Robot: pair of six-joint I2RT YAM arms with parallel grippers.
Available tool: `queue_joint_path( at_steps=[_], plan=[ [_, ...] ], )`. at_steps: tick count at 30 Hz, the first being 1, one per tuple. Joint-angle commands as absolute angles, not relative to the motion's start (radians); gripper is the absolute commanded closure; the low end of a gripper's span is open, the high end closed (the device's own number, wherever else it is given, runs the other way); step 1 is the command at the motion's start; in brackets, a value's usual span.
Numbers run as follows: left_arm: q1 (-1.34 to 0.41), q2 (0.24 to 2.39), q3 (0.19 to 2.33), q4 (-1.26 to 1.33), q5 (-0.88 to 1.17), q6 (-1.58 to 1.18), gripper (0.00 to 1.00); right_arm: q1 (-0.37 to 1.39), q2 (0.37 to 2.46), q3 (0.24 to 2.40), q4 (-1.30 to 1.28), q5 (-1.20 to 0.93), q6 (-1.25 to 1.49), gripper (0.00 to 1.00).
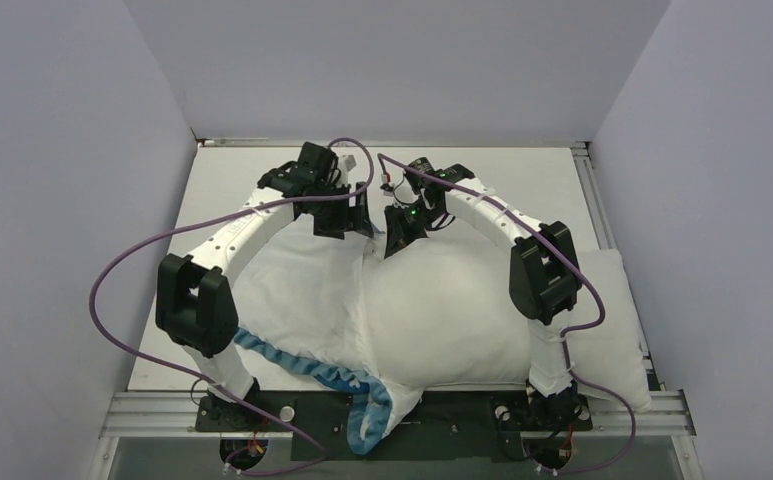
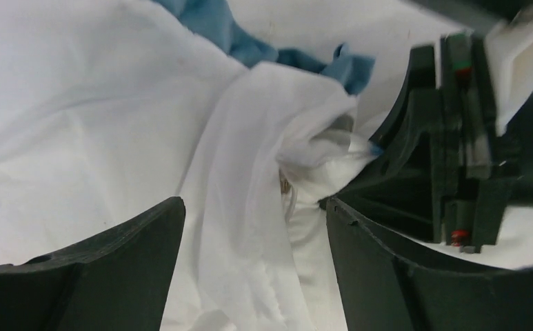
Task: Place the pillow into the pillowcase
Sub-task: Stuff the pillow into the pillowcase.
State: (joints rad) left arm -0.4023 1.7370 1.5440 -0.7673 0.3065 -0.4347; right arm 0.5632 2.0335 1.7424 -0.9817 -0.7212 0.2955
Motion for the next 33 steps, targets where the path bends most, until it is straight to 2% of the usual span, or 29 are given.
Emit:
queue_joint_path(
  at_steps=[1,3,6,10,15,18,20,22,23,28,33],
  plan=[
    [-0.455,1.675,1.499,-0.82,0.264,-0.356,0.28,0.563,2.004,1.72,-1.045,-0.677,0.301,0.95],
    [-0.475,1.689,1.49,-0.824,0.248,-0.347,0.29,0.563,2.005,1.72,-1.046,-0.677,0.301,0.95],
    [-0.499,1.723,1.509,-0.853,0.19,-0.334,0.37,0.559,2.007,1.72,-1.046,-0.676,0.297,0.95],
    [-0.505,1.765,1.516,-0.852,0.112,-0.334,0.55,0.552,2.004,1.723,-1.047,-0.675,0.297,0.95],
    [-0.525,1.83,1.535,-0.807,0.146,-0.322,0.48,0.544,2.003,1.727,-1.048,-0.673,0.297,0.95],
    [-0.544,1.855,1.549,-0.788,0.164,-0.325,0.49,0.534,2.002,1.73,-1.049,-0.672,0.296,0.95],
    [-0.545,1.859,1.549,-0.77,0.196,-0.34,0.62,0.529,2.003,1.734,-1.049,-0.673,0.296,0.95],
    [-0.539,1.856,1.555,-0.748,0.216,-0.36,0.84,0.526,2.003,1.743,-1.052,-0.675,0.293,0.95],
    [-0.533,1.85,1.563,-0.738,0.22,-0.365,0.98,0.525,2.001,1.745,-1.055,-0.677,0.292,0.95],
    [-0.468,1.812,1.643,-0.703,0.187,-0.444,1.0,0.526,1.983,1.748,-1.049,-0.731,0.265,0.95],
    [-0.383,1.747,1.658,-0.545,0.212,-0.556,1.0,0.526,1.931,1.748,-1.025,-0.814,0.229,0.95]
  ],
)
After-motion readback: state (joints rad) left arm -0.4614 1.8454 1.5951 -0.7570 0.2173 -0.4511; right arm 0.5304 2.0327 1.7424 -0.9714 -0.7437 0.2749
